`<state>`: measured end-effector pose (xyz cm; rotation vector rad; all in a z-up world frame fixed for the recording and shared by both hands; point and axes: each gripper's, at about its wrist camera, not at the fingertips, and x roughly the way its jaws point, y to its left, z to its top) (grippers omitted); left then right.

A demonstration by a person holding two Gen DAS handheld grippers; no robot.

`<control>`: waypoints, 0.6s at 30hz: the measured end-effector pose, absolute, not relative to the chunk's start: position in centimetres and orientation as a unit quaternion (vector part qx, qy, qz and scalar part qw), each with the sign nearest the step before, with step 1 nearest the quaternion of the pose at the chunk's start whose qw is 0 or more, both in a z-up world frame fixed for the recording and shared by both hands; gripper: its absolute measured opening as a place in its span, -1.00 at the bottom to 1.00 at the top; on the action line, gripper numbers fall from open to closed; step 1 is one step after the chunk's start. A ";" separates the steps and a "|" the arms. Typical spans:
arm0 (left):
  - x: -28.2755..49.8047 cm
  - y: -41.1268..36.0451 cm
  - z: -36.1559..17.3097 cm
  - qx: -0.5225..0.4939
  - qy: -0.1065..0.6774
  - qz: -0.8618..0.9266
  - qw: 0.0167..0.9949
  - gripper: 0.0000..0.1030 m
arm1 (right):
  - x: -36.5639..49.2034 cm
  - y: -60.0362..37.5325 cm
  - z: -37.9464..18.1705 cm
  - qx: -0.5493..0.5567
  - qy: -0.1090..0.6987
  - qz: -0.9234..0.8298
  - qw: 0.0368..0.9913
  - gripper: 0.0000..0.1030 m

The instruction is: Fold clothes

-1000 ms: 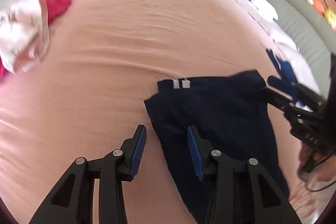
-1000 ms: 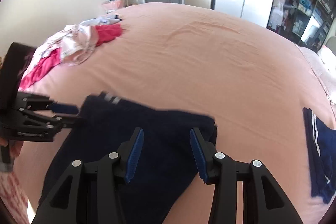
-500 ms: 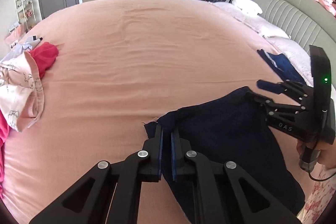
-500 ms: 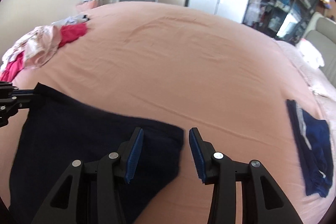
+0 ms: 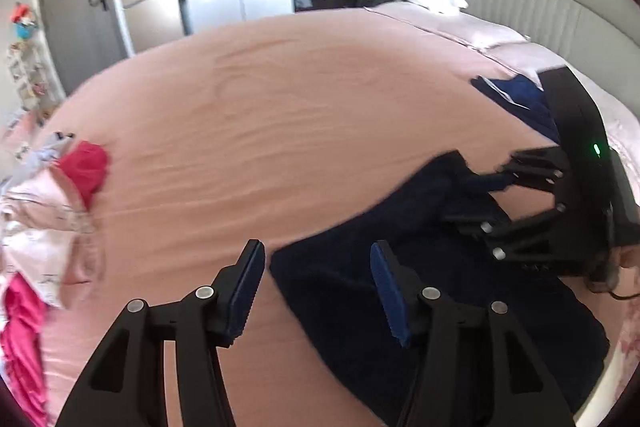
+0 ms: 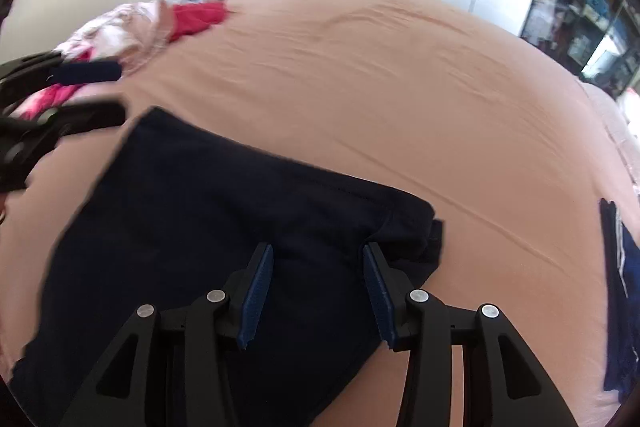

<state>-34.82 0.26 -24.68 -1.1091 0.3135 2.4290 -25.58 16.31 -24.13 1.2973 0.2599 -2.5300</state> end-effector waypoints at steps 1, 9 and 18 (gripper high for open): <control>-35.2 0.8 -25.6 -0.419 0.121 0.869 0.232 0.02 | -26.1 16.8 -24.2 0.454 0.081 -0.878 0.130 -0.12; -32.8 -0.1 -24.6 -0.409 0.134 0.870 0.240 0.02 | -24.7 21.1 -22.6 0.447 -0.002 -0.887 0.113 0.12; -29.0 -0.7 -22.0 -0.452 0.093 0.860 0.217 0.01 | -18.3 19.8 -19.9 0.436 0.003 -0.888 0.143 0.22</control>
